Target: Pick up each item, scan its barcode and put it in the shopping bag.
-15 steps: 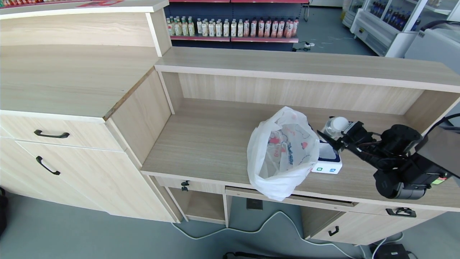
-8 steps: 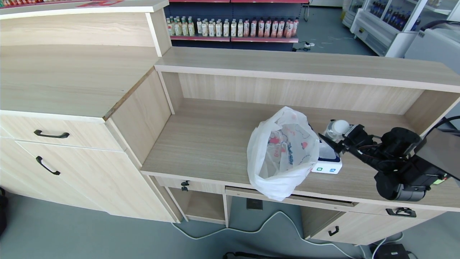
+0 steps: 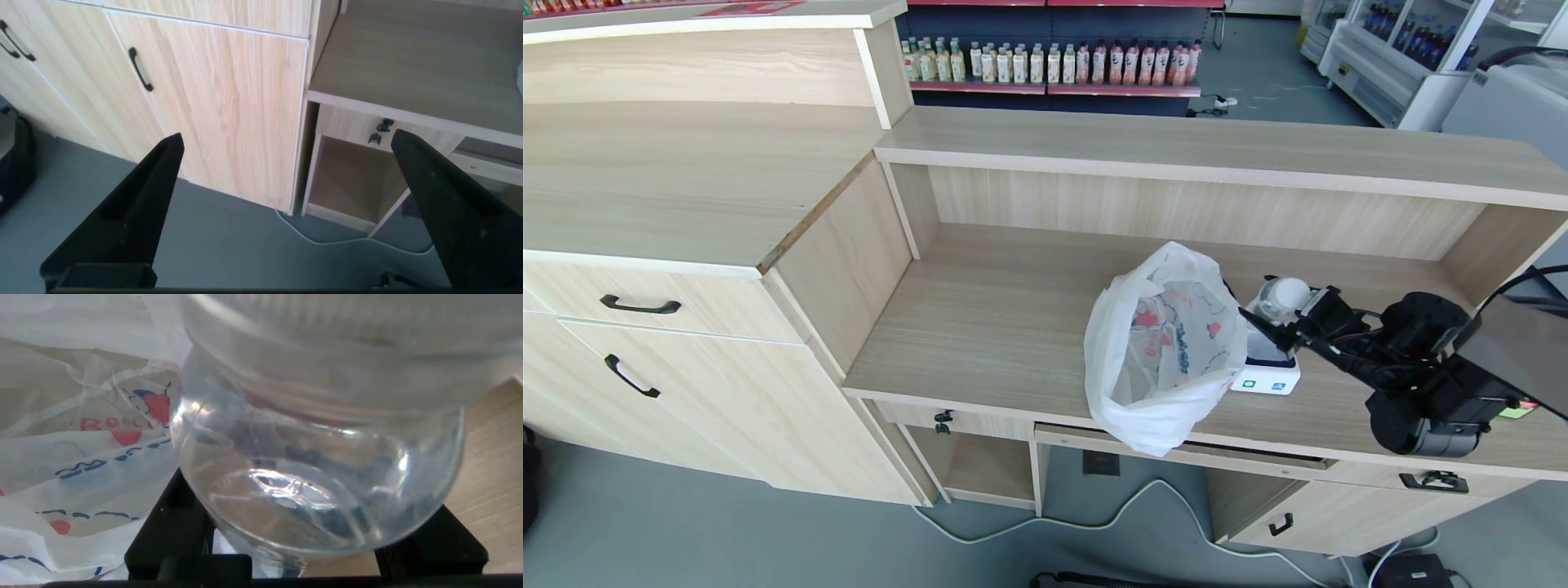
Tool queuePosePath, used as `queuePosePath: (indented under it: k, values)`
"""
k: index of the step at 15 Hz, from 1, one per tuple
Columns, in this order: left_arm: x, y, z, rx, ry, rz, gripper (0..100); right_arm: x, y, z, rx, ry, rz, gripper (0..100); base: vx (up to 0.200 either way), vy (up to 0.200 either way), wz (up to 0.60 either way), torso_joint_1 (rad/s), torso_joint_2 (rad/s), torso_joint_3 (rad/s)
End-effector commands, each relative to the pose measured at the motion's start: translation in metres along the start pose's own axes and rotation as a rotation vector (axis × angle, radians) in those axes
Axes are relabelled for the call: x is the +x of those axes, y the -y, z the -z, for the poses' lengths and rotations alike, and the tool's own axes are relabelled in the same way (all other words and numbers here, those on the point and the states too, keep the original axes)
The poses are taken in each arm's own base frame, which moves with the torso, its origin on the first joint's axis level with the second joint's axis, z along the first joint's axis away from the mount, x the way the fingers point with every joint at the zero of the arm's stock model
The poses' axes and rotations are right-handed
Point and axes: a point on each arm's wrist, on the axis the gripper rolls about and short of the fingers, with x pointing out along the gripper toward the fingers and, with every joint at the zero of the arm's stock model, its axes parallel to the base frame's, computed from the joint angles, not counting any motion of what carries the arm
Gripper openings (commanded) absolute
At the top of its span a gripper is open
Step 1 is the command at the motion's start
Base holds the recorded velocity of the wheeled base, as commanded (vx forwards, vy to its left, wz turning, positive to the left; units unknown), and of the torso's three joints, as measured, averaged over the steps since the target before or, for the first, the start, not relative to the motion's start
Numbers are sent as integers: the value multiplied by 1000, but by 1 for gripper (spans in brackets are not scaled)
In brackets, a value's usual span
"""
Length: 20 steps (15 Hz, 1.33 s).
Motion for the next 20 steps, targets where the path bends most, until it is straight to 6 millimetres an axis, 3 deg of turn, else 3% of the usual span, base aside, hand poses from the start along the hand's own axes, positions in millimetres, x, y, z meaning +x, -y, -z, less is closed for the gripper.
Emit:
queuePosePath:
  k: [1,5,7,9,11,12,13,15,17,20]
  values:
    - [0,0,0,0,1,0,100,0,-3,2,8,-3,-9,0,0,0,0,0,0,0]
    - [0,0,0,0,1,0,100,0,-3,3,9,-4,-10,0,0,0,0,0,0,0]
    - [0,0,0,0,1,0,100,-3,16,-12,-1,18,26,0,0,0,0,0,0,0]
    - [0,0,0,0,1,0,100,-42,51,-55,87,-37,100,0,0,0,0,0,0,0]
    - [0,0,0,0,1,0,100,-105,86,-77,124,-180,277,0,0,0,0,0,0,0]
    - [0,0,0,0,1,0,100,-126,90,-81,138,-230,311,0,0,0,0,0,0,0]
    - [0,0,0,0,1,0,100,-168,90,-98,200,-348,367,0,0,0,0,0,0,0]
    - [0,0,0,0,1,0,100,-214,100,-118,275,-513,448,0,0,0,0,0,0,0]
    - [0,0,0,0,1,0,100,-241,102,-127,343,-627,496,0,0,0,0,0,0,0]
    - [0,0,0,0,1,0,100,-253,103,-138,344,-642,531,0,0,0,0,0,0,0]
